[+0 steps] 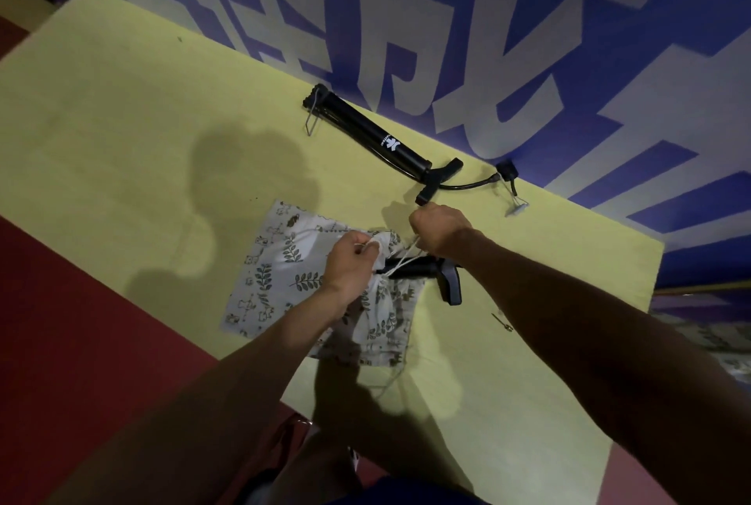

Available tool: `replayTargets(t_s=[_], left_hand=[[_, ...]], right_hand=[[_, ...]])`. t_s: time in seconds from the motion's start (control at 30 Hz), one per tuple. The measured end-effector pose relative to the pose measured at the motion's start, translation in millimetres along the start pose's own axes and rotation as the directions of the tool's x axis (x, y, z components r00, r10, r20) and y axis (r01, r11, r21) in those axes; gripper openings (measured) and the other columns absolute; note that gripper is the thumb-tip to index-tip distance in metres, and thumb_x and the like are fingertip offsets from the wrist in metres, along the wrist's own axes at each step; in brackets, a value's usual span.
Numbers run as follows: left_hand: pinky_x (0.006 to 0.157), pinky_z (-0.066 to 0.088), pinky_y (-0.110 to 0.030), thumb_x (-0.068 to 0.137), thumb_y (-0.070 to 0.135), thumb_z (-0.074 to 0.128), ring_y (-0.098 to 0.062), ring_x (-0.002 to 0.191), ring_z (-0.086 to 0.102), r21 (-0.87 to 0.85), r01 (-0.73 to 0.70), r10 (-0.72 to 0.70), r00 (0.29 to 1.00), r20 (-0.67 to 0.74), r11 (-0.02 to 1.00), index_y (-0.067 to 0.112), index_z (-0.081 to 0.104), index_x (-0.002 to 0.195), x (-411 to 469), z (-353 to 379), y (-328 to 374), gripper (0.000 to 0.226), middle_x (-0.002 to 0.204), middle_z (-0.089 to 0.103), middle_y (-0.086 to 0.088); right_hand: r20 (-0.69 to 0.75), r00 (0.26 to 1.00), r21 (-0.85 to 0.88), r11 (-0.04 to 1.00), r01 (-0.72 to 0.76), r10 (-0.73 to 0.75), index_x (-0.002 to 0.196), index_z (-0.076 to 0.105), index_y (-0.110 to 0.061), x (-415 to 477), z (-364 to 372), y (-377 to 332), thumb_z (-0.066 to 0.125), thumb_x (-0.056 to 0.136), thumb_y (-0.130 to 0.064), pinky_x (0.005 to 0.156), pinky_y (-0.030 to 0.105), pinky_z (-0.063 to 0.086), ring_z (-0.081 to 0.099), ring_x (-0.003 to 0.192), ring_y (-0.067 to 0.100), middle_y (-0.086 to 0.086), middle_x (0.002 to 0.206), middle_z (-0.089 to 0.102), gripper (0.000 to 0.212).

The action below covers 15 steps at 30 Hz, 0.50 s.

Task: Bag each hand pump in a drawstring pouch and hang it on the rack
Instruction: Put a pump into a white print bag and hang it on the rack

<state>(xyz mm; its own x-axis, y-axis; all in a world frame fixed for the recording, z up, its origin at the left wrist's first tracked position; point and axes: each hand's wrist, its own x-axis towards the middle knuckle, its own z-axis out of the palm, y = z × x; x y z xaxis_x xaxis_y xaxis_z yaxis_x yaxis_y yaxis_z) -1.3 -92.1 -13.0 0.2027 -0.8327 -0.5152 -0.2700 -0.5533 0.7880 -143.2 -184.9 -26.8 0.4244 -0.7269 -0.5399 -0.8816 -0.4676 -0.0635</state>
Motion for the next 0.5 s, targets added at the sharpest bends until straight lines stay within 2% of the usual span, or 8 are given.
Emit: replayTargets(t_s=[0.13, 0.2, 0.33, 0.43, 0.5], left_hand=[[0.07, 0.04, -0.022, 0.095, 0.019, 0.051, -0.015, 0.083, 0.052, -0.022, -0.042, 0.042, 0.999, 0.02, 0.999, 0.011, 0.053, 0.088, -8, -13, 1, 0.011, 0.08, 0.054, 0.004], [0.068, 0.041, -0.019, 0.096, 0.019, 0.05, -0.016, 0.088, 0.054, -0.027, -0.067, 0.068, 0.997, 0.031, 0.997, 0.012, 0.053, 0.087, -14, -22, 6, 0.011, 0.083, 0.055, 0.004], [0.069, 0.04, -0.021, 0.097, 0.024, 0.048, -0.015, 0.096, 0.054, -0.036, -0.099, 0.101, 0.992, 0.074, 0.994, 0.011, 0.053, 0.096, -25, -35, 22, 0.013, 0.103, 0.058, -0.002], [0.067, 0.039, -0.015, 0.096, 0.024, 0.05, -0.013, 0.092, 0.053, -0.093, -0.155, 0.161, 0.985, 0.061, 0.983, 0.011, 0.054, 0.096, -35, -42, 38, 0.013, 0.097, 0.058, 0.001], [0.065, 0.038, -0.015, 0.095, 0.024, 0.051, -0.011, 0.087, 0.052, -0.103, -0.198, 0.204, 0.978, 0.044, 0.975, 0.011, 0.054, 0.094, -39, -49, 52, 0.013, 0.089, 0.056, 0.005]], right_hand=[[-0.045, 0.999, 0.103, 0.994, 0.028, -0.023, 0.101, 0.061, -0.009, -15, -27, 1, 0.063, 0.088, -0.017, 0.071, 0.032, 0.039, 0.058, 0.092, 0.028, 0.015, 0.108, 0.059, 0.015], [-0.088, 0.996, 0.099, 0.994, 0.042, -0.033, 0.098, 0.063, -0.009, -29, -41, -1, 0.066, 0.087, -0.018, 0.07, 0.031, 0.039, 0.059, 0.087, 0.027, 0.013, 0.101, 0.06, 0.014], [-0.147, 0.989, 0.041, 0.999, 0.031, -0.025, 0.095, 0.067, -0.008, -56, -69, -10, 0.072, 0.083, -0.024, 0.065, 0.03, 0.04, 0.062, 0.083, 0.03, 0.011, 0.087, 0.059, 0.021], [-0.252, 0.968, 0.053, 0.998, 0.026, -0.012, 0.091, 0.067, -0.009, -79, -98, -20, 0.07, 0.084, -0.025, 0.064, 0.032, 0.045, 0.062, 0.08, 0.029, 0.012, 0.089, 0.065, 0.017], [-0.324, 0.946, 0.102, 0.993, 0.06, -0.024, 0.084, 0.066, -0.008, -94, -122, -28, 0.066, 0.087, -0.025, 0.062, 0.033, 0.046, 0.06, 0.074, 0.023, 0.008, 0.083, 0.066, 0.017]])
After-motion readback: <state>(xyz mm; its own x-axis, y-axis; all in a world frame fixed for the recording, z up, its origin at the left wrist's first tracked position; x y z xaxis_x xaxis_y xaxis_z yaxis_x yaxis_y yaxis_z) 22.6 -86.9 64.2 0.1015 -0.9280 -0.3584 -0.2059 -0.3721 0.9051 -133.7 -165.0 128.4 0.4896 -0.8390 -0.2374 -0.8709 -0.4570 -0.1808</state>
